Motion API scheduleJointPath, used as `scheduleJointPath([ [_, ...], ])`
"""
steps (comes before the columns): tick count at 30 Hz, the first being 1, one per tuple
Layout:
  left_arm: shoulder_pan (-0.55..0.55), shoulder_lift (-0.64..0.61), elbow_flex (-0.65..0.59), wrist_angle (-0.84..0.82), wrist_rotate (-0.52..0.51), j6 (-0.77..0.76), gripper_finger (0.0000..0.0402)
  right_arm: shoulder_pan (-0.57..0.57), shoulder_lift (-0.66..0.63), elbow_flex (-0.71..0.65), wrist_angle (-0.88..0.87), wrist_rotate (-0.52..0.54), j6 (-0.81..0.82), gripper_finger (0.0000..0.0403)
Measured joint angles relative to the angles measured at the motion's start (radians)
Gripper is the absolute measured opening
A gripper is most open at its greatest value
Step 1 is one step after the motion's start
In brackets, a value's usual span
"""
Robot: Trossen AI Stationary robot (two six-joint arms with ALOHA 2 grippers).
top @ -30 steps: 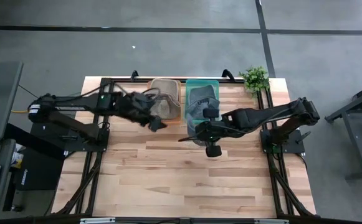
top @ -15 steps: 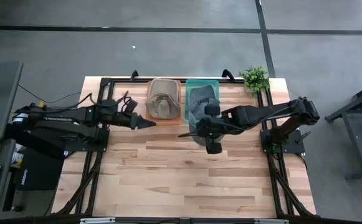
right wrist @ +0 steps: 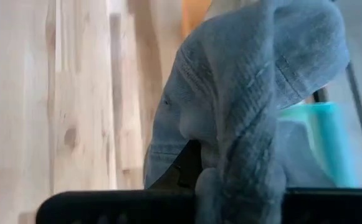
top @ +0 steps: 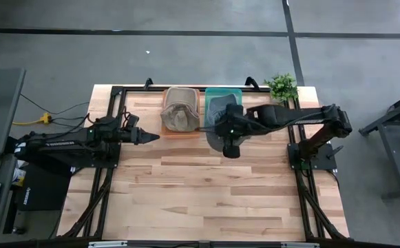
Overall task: Pick & Place hat
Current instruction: Put the black cap into the blue bin
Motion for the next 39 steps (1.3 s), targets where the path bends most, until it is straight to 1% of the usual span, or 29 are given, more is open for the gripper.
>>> scheduleJointPath([
  [7,0.065,-0.121,-0.103,0.003,0.070,-0.004,0.0222,-0.060,0.000,0.115,-0.029,0.044,-0.047,0.0000],
  [14,0.093,-0.161,-0.160,0.001,0.104,0.002,0.0191,-0.139,0.000,0.185,-0.072,0.055,-0.089,0.0000],
  [18,0.091,-0.161,-0.182,-0.003,0.092,0.015,0.0186,-0.180,0.000,0.207,-0.070,0.058,-0.115,0.0000],
  [24,0.091,-0.161,-0.185,-0.028,0.002,0.104,0.0185,-0.226,0.001,0.212,-0.052,0.070,-0.169,0.0000],
  [30,0.091,-0.161,-0.187,-0.027,-0.055,0.211,0.0185,-0.237,0.042,0.213,-0.035,0.167,-0.285,0.0000],
  [32,0.091,-0.161,-0.188,-0.022,-0.058,0.237,0.0185,-0.237,0.066,0.213,-0.031,0.190,-0.330,0.0000],
  [35,0.091,-0.161,-0.188,-0.021,-0.057,0.241,0.0185,-0.237,0.107,0.213,-0.026,0.281,-0.408,0.0000],
  [39,0.091,-0.161,-0.188,-0.010,-0.062,0.237,0.0185,-0.237,0.149,0.212,-0.013,0.396,-0.564,0.0000],
])
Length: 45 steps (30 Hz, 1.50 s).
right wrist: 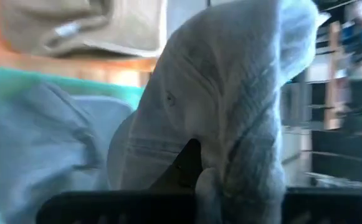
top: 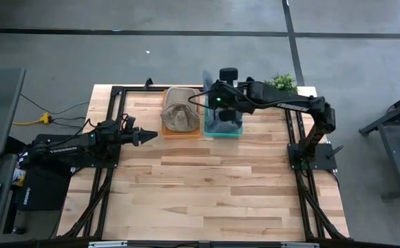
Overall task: Pick & Place hat
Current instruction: Put the black cap into the blue bin
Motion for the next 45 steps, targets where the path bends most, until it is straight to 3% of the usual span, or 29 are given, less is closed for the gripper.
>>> scheduleJointPath([
  [5,0.000,0.000,0.000,0.051,0.038,-0.043,0.0185,-0.017,0.022,-0.027,0.091,0.111,-0.167,0.0000],
  [14,0.000,0.000,-0.001,0.195,0.260,-0.063,0.0185,-0.048,0.021,-0.211,0.355,0.144,-0.401,0.0000],
  [24,0.000,0.000,-0.002,0.177,0.251,-0.082,0.0185,-0.044,0.021,-0.377,0.662,0.164,-0.577,0.0000],
  [30,-0.001,0.000,-0.010,0.266,0.298,-0.106,0.0185,-0.059,0.021,-0.414,0.674,0.189,-0.578,0.0000],
  [39,-0.017,0.000,-0.010,0.290,0.311,-0.107,0.0185,-0.080,0.019,-0.438,0.688,0.139,-0.595,0.0000],
  [45,-0.111,0.000,-0.010,0.293,0.244,-0.063,0.0185,-0.098,0.019,-0.438,0.689,0.103,-0.591,0.0000],
])
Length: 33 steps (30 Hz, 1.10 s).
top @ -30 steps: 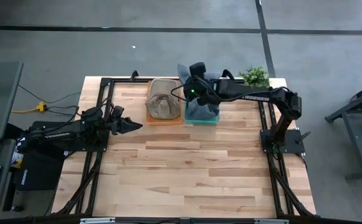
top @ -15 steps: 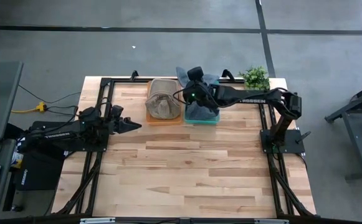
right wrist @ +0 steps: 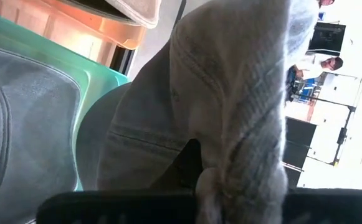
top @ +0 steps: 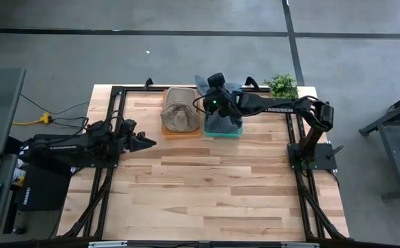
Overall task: Pick & Place hat
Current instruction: Put the black cap into the blue bin
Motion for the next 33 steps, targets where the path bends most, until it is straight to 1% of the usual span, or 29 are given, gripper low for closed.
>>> scheduleJointPath([
  [4,-0.059,0.000,0.000,0.014,-0.069,0.031,0.0185,-0.007,0.000,0.000,-0.011,-0.006,0.024,0.0000],
  [7,-0.082,-0.009,0.000,0.025,-0.111,0.059,0.0185,-0.007,0.000,0.000,-0.022,-0.028,0.026,0.0000],
  [11,-0.080,-0.037,0.000,0.034,-0.114,0.083,0.0185,-0.006,0.000,0.000,-0.022,-0.031,0.042,0.0000],
  [16,-0.080,-0.113,0.000,0.017,-0.117,0.114,0.0185,-0.013,0.000,0.000,-0.051,-0.050,0.070,0.0000],
  [21,-0.080,-0.198,0.000,-0.083,-0.124,0.091,0.0185,-0.026,0.000,0.000,-0.055,-0.060,0.062,0.0000],
  [24,-0.080,-0.197,0.000,-0.096,-0.117,0.081,0.0185,-0.039,0.000,0.000,-0.049,-0.065,0.047,0.0000],
  [29,-0.080,-0.198,0.000,-0.097,-0.127,0.072,0.0185,-0.059,0.006,0.000,-0.043,-0.095,0.044,0.0000],
  [33,-0.080,-0.198,0.000,-0.095,-0.115,0.062,0.0185,-0.076,0.019,0.000,-0.034,-0.126,0.045,0.0000],
])
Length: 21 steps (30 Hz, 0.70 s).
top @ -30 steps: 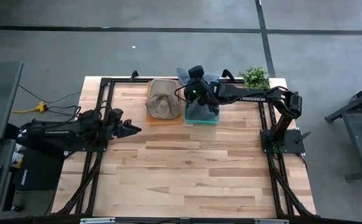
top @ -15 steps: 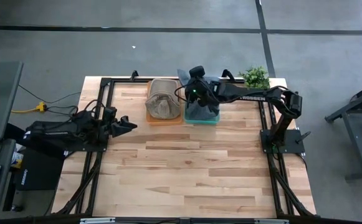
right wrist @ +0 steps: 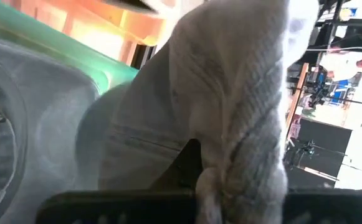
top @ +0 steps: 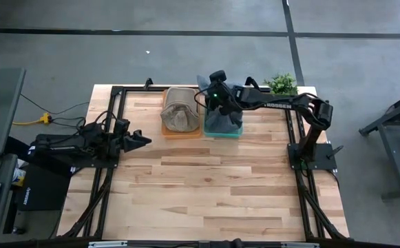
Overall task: Pick & Place hat
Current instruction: Put the black cap into the blue bin
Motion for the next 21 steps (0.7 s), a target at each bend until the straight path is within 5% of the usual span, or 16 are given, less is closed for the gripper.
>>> scheduleJointPath([
  [14,0.000,0.000,0.000,-0.007,0.007,-0.030,0.0185,-0.021,0.057,0.000,-0.052,-0.100,0.040,0.0000],
  [21,0.000,0.000,0.000,-0.007,0.008,-0.030,0.0185,-0.018,0.059,0.000,-0.186,-0.233,0.163,0.0000],
])
